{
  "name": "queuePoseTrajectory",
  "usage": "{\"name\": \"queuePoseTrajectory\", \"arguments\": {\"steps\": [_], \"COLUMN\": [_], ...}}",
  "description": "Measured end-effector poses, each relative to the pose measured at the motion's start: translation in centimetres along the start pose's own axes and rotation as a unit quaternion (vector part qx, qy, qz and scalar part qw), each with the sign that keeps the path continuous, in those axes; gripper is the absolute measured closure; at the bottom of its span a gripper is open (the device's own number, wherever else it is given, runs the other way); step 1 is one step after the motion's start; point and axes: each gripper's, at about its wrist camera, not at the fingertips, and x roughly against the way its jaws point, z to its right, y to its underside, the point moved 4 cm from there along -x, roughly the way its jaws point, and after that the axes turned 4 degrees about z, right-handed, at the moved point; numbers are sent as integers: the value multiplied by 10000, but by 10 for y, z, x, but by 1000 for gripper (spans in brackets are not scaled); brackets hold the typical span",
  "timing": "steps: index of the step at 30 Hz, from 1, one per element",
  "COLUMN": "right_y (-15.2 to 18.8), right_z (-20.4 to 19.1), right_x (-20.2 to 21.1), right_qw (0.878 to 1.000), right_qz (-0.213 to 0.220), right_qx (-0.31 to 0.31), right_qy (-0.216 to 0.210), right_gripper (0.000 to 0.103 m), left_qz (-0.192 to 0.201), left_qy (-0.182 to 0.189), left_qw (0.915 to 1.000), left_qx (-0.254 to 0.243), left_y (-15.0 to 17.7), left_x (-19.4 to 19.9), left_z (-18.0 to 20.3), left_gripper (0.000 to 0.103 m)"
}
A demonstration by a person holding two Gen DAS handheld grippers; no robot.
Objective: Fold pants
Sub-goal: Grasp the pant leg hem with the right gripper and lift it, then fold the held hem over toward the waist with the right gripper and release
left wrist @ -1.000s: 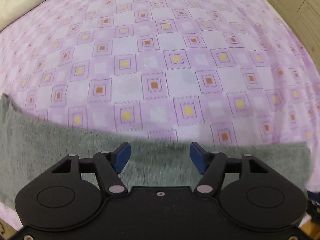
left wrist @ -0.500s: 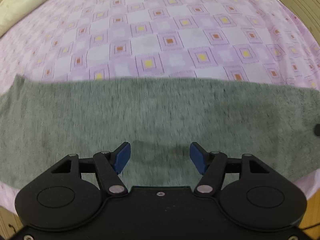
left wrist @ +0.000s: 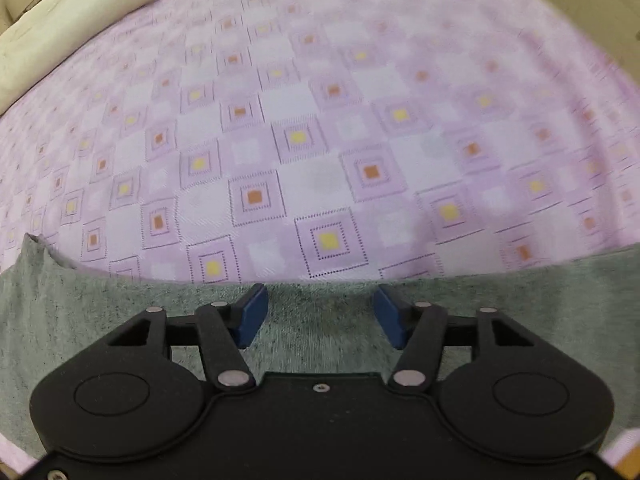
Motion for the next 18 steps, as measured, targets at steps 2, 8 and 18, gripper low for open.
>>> {"name": "queuePoseTrajectory", "arguments": {"steps": [2,8,18], "right_y": [1,6,21], "right_z": [-16,-60,-195], "right_x": [4,15,6], "right_qw": [9999,9987,9970], "right_qz": [88,267,313], "right_qx": [32,154,698], "right_qy": [94,407,-72], "right_gripper": [92,92,92], "left_qz": [63,-536,-153], "left_qy": [222,569,1044], "left_qw": [9997,9955,9940], "left_qx": [87,-532,295], "left_y": [14,76,53], "left_x": [18,12,36], "left_z": [-7,-8,-103], "left_gripper": [41,40,41]}}
